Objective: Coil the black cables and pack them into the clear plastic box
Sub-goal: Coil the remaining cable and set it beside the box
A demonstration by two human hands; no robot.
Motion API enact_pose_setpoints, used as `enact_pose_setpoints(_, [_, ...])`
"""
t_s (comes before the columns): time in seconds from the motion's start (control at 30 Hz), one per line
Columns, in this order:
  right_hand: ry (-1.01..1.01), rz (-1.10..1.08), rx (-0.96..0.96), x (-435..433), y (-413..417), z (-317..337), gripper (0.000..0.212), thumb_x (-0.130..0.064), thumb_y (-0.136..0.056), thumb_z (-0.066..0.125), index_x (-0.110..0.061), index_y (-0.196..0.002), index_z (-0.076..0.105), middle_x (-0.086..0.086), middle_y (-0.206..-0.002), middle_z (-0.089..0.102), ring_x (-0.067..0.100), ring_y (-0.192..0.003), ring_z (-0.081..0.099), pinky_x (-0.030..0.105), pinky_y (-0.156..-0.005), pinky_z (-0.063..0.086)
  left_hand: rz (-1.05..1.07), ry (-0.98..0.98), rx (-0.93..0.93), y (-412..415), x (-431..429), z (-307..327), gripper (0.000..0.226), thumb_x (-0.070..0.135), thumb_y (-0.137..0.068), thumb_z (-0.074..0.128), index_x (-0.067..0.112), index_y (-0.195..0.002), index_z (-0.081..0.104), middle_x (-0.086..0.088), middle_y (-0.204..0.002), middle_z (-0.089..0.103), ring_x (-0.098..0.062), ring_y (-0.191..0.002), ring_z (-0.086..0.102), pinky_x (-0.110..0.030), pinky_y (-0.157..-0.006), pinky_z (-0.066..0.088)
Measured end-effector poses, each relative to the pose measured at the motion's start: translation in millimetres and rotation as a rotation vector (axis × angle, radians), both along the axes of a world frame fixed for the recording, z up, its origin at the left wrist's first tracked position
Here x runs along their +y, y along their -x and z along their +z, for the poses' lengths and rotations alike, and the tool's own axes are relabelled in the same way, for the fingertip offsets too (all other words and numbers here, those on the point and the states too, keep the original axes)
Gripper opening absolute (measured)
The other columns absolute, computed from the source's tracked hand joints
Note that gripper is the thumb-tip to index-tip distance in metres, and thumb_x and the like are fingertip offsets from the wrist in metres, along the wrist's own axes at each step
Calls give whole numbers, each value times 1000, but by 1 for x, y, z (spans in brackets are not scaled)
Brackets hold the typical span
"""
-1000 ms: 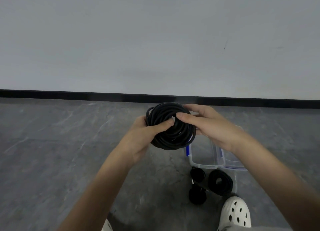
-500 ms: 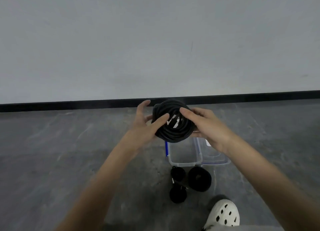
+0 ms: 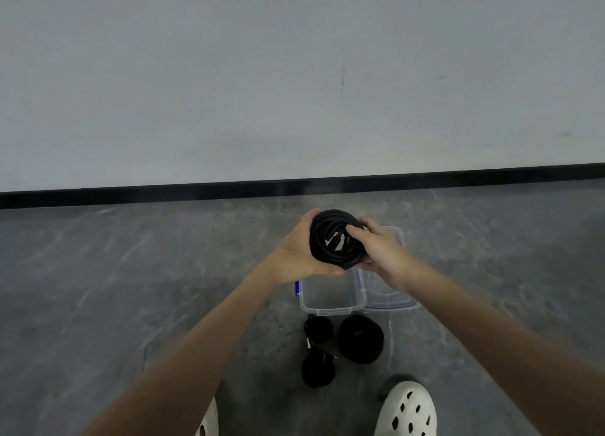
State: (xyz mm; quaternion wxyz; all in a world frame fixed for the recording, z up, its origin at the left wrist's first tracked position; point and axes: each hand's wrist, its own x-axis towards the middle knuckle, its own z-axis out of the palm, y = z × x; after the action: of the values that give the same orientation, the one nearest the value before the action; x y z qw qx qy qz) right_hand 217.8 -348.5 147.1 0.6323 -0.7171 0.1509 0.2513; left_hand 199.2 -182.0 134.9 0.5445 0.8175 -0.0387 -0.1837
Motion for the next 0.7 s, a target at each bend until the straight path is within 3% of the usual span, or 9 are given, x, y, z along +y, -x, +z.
enact_pose_setpoints(0.13, [46,94,21,-7,-5,-47,21,-20,-96,56,-26,-116,51,4,-119,61,15,-101,60,36,-89,53,-3,-70,-46,-8,-12,-49,105,7,-53,92,19,-139,32,5,-126,49,-7,-111,53,-6,-84,43])
enact_pose_setpoints(0.23, [113,235,10,-18,-8,-83,69,-16,-84,72,-19,-141,33,7,-128,55,20,-113,56,41,-101,48,28,-78,8,-9,-18,-88,105,5,-54,90,15,-140,30,7,-120,51,-11,-113,53,-25,-96,47])
enact_pose_setpoints(0.33, [164,370,-33,-27,-14,-113,109,-9,-70,83,-26,-151,11,4,-130,50,20,-121,51,35,-103,44,39,-74,62,-16,-20,-123,113,19,-50,92,15,-142,26,0,-127,52,-17,-121,52,-36,-102,45])
enact_pose_setpoints(0.47, [137,436,-121,-33,-25,-147,85,7,-65,81,-22,-131,37,3,-120,56,13,-110,56,19,-87,51,51,-107,100,-26,-21,-164,124,38,-40,88,13,-144,24,-2,-129,50,-14,-119,49,-28,-99,42])
enact_pose_setpoints(0.6, [170,478,-136,-32,-38,-179,85,7,-63,82,-12,-133,38,6,-121,54,14,-110,54,12,-78,49,44,-177,78,-36,-22,-199,108,13,-55,93,8,-142,30,-2,-129,48,-20,-123,48,-24,-97,38])
enact_pose_setpoints(0.7, [165,507,-128,-34,-44,-196,84,10,-65,80,-7,-135,36,9,-122,51,14,-107,52,8,-74,48,18,-289,55,-42,-25,-218,107,18,-54,93,8,-141,32,-4,-132,47,-25,-127,46,-31,-100,41])
